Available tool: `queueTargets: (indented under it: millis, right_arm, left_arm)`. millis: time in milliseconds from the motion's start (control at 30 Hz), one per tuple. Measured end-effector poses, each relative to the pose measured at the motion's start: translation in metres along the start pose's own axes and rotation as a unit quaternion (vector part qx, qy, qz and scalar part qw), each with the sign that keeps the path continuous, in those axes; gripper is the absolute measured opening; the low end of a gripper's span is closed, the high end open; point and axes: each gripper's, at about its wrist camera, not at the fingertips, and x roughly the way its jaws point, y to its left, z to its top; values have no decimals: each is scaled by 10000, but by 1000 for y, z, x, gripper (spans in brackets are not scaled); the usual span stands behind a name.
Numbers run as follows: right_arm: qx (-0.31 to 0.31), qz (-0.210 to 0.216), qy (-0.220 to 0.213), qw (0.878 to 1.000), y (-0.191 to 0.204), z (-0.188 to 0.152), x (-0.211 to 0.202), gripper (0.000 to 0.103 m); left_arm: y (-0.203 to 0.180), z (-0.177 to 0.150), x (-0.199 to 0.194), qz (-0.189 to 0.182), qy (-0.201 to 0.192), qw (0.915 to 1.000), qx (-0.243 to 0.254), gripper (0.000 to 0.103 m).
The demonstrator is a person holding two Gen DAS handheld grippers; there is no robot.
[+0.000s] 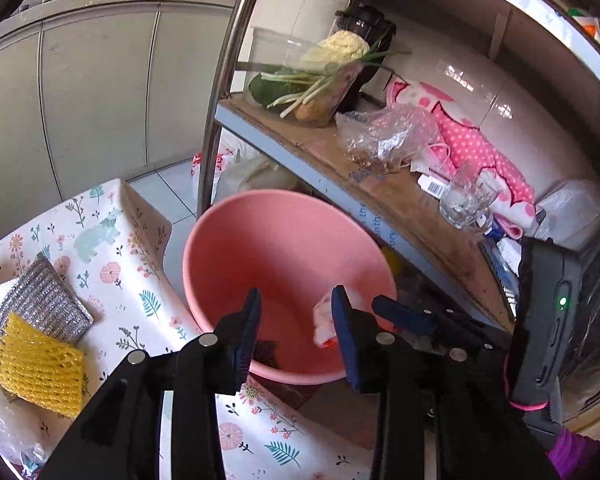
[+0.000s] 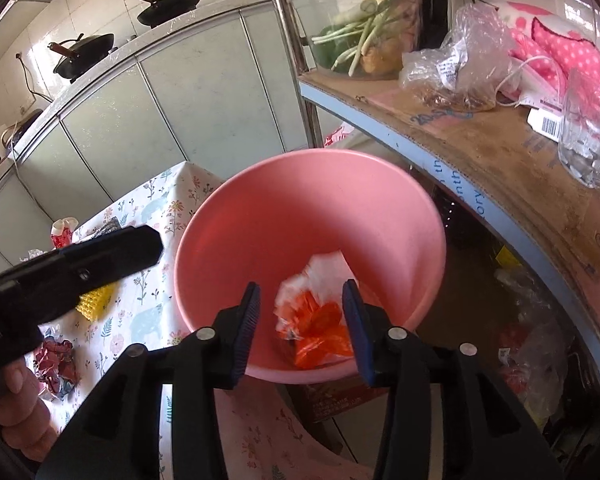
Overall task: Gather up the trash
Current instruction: 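Carry both items to the pink basin and open both grippers to drop them, then grasp a yellow foam net with the left gripper while the right gripper grasps another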
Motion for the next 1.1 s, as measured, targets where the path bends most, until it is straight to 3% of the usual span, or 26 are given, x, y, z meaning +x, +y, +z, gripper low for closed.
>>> queueTargets:
  millis: [167, 400, 600, 700, 867, 1000, 1100]
  right_arm:
    - [11, 44, -108, 9999, 0, 4, -12, 44]
    - [-472, 393, -402, 9973, 31, 0, -41, 44]
    - [-838, 1036, -361, 9904, 68, -13, -57, 44]
    - [-1018, 1294, -275, 9860, 87, -23, -61, 44]
    - [-1282, 1556, -83, 9794, 116, -40, -64, 44]
    - [-1506, 1675, 70, 9743, 134, -53, -68, 44]
    - [-1627, 1854, 249, 9688, 143, -61, -69, 44]
  left_arm:
    - [5, 7, -29, 97, -182, 9998, -53, 35]
    - [36, -10, -109, 870, -492, 9950, 21, 36]
    - [83, -57, -191, 1626, -553, 9844, -392, 36]
    - [99, -89, -217, 1825, -382, 9799, -705, 37]
    - [107, -147, -235, 1836, 101, 9782, -971, 38]
    - [107, -182, -231, 1535, 491, 9783, -1303, 39]
    - [100, -197, -217, 1560, 813, 9766, -1241, 40]
